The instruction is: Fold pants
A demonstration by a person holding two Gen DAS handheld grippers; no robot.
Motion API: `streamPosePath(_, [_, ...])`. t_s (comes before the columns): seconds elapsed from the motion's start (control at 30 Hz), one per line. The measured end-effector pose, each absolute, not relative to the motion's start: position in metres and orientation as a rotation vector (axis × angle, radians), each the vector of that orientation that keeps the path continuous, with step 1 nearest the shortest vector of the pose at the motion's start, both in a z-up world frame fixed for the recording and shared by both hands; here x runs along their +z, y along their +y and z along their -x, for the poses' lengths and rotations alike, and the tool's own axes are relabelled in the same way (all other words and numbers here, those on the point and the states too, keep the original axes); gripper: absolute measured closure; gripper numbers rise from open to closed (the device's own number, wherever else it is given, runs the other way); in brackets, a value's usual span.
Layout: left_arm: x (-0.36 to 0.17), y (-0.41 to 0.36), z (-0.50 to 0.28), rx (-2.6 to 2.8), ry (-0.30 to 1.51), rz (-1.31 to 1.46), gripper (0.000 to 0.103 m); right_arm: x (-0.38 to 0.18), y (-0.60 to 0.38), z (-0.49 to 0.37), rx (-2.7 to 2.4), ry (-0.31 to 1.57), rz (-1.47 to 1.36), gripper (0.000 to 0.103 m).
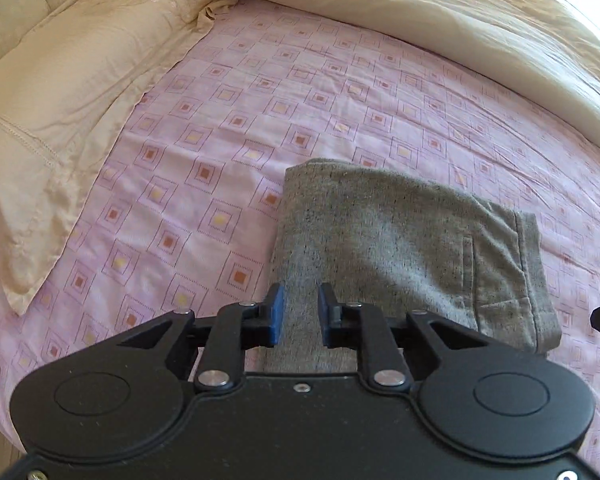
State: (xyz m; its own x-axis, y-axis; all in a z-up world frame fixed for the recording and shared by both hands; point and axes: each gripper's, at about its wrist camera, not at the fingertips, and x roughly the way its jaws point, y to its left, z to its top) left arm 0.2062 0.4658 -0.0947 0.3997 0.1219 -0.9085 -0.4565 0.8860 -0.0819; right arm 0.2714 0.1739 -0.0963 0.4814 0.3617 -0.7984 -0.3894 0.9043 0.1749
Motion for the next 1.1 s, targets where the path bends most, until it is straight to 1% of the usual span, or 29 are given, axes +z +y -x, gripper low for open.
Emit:
streamPosePath(0.03, [-0.092, 0.46, -0.202, 0.379, 1.104, 0.341, 0.069, -0.094, 0.175, -0.263, 0.467, 0.963, 0.042, 0.086])
streamPosePath(0.1, [-0.088, 0.449, -0.195, 0.386, 1.105, 0.334, 0.055, -0.088, 0.18, -0.25, 0.484, 0.967, 0.049, 0.086])
streamPosePath(0.17, [-0.08, 0.435, -0.187, 0.39, 1.1, 0.322, 0.05, -0.079, 0.185, -0.238, 0.49, 0.969, 0.054, 0.086])
streamPosePath(0.27, [-0.065, 0.41, -0.174, 0.371, 1.088, 0.302, 0.048, -0.066, 0.186, -0.222, 0.496, 0.95, 0.067, 0.086])
streamPosePath(0.37, [-0.051, 0.387, -0.163, 0.371, 1.081, 0.28, 0.041, -0.054, 0.184, -0.21, 0.497, 0.95, 0.06, 0.086])
streamPosePath(0.7, [-0.017, 0.338, -0.135, 0.381, 1.038, 0.246, 0.038, -0.024, 0.167, -0.184, 0.528, 0.894, 0.03, 0.085])
streamPosePath(1.1, [-0.008, 0.32, -0.126, 0.406, 1.025, 0.216, 0.038, -0.011, 0.159, -0.176, 0.559, 0.843, 0.031, 0.085])
